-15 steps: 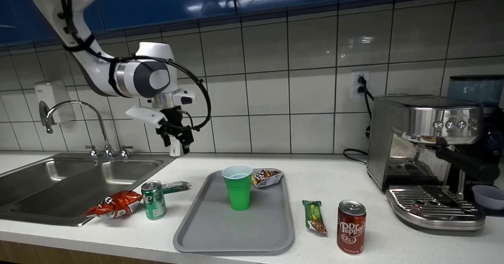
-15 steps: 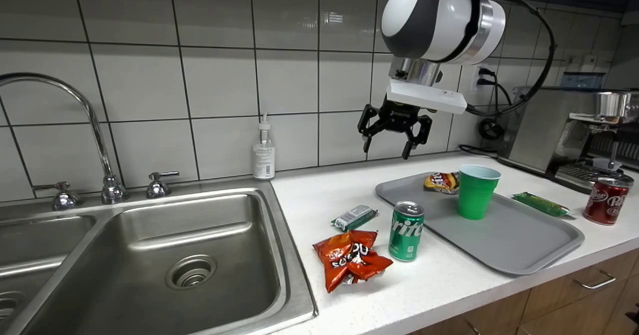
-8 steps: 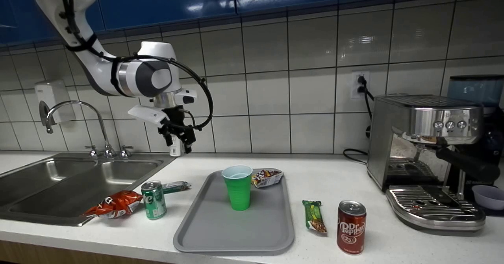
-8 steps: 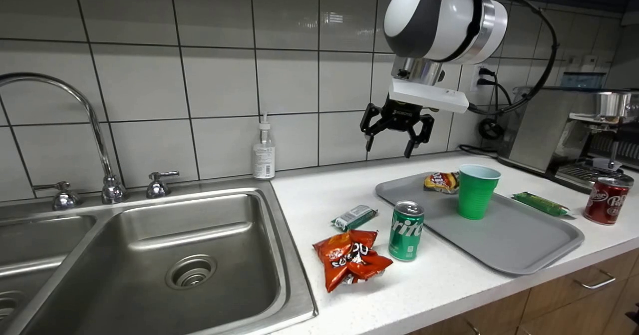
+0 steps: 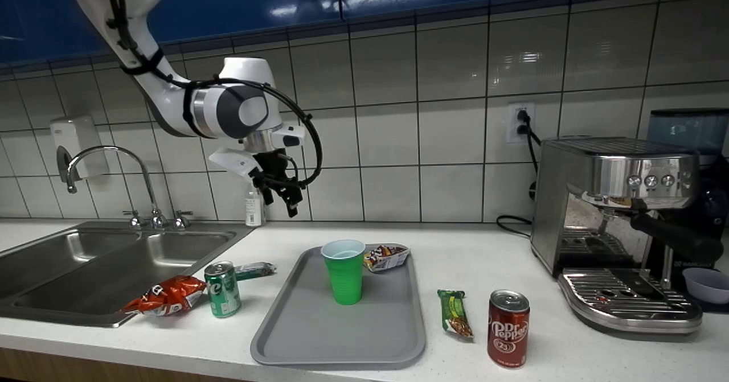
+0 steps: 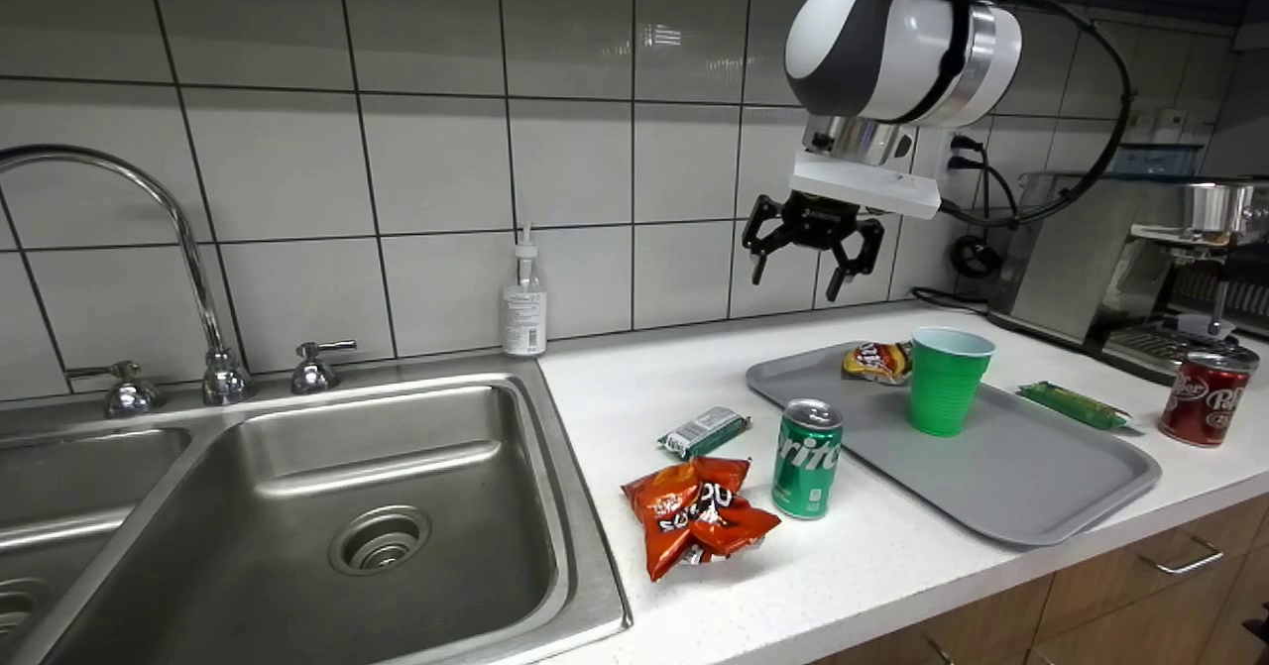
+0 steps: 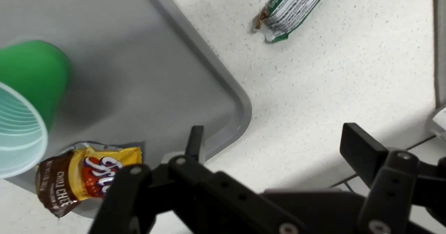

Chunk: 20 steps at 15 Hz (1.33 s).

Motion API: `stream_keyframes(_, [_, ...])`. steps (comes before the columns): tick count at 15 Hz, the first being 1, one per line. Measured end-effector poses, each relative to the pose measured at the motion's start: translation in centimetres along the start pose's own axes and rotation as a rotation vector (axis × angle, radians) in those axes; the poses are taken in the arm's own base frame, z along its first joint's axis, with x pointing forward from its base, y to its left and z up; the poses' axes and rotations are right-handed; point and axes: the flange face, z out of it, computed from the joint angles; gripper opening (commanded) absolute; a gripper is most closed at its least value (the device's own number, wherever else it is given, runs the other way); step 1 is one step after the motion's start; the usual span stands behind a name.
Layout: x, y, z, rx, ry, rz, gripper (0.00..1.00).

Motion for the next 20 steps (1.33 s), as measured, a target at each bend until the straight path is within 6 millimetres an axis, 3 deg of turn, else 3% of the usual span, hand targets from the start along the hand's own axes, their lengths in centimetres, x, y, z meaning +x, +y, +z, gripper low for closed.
stream_keyframes(9, [6.8, 5.0, 0.4, -0.037, 0.08, 0.189, 1.0])
stream_keyframes(20, [11.2, 10.6, 2.5, -0.095, 0.122, 0.482, 1.0])
